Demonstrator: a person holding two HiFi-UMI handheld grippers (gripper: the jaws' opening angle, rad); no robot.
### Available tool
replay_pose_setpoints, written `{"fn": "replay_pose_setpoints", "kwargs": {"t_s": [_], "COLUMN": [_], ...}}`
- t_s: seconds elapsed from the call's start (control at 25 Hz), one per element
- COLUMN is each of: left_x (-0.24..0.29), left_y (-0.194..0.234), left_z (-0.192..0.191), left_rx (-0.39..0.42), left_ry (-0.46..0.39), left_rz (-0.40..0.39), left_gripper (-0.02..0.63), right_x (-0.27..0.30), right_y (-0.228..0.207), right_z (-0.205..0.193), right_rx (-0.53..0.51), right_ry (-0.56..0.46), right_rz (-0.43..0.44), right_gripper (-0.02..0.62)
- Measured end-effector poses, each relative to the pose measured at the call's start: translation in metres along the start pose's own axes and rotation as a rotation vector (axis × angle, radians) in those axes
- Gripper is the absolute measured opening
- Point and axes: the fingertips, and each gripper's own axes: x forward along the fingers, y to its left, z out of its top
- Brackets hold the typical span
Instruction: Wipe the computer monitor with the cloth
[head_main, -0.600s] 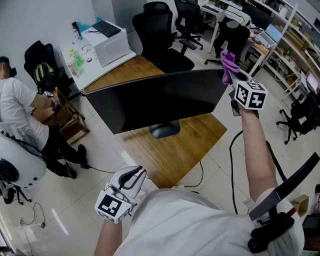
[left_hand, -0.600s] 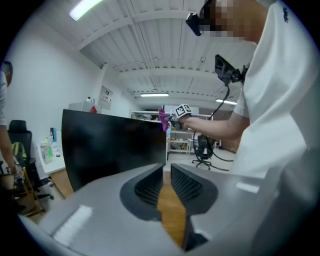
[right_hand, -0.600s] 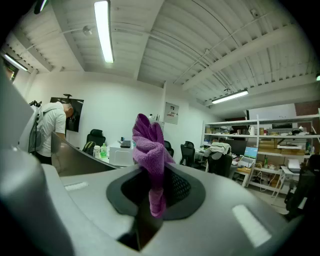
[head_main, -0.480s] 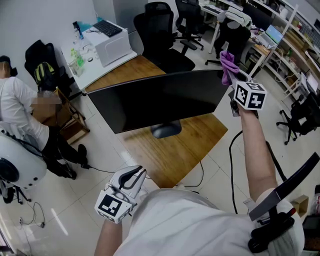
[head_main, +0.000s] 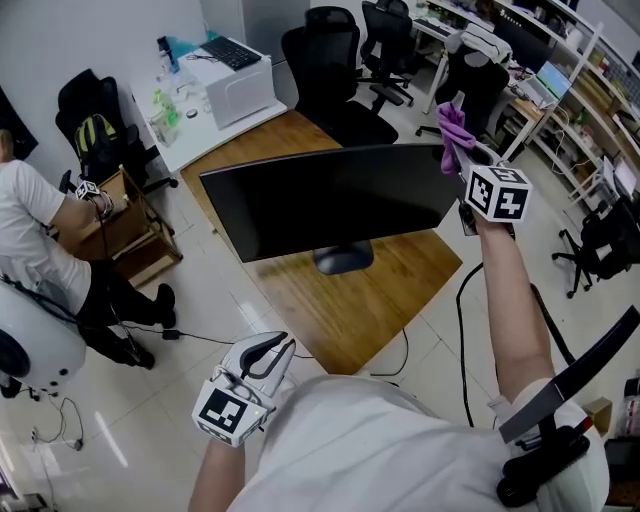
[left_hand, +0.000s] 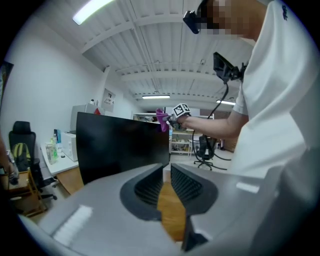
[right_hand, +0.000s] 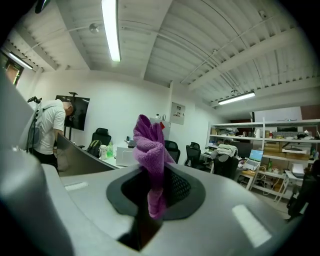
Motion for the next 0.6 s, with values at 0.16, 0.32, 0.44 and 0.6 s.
{"fn": "replay_pose_setpoints", "kwargs": {"t_s": [0.16, 0.32, 0.44, 0.6], "left_x": [-0.01, -0.021, -0.028, -0.04], "left_y": [0.002, 0.006, 0.009, 0.014], "left_z": [-0.007, -0.009, -0.009, -0.011], "left_rx": [0.034, 0.044, 0.041, 0.039], "left_ry": [0.01, 0.011, 0.014, 0.009], "left_rz": [0.003, 0.007, 0.009, 0.017], "left_gripper": [0.071, 0.07, 0.071, 0.07], "right_x": [0.002, 0.004, 0.007, 0.008], "right_y": [0.018, 0.038, 0.052, 0.071], "right_z": [0.003, 0.01, 0.014, 0.018], "right_rx": [-0.007, -0.014, -0.017, -0.018], "right_ry": [-0.001, -0.001, -0.003, -0.005], "right_rz": [0.014, 0.03, 0.043, 0.059], "right_gripper": [0.048, 0.048, 0.048, 0.048]}}
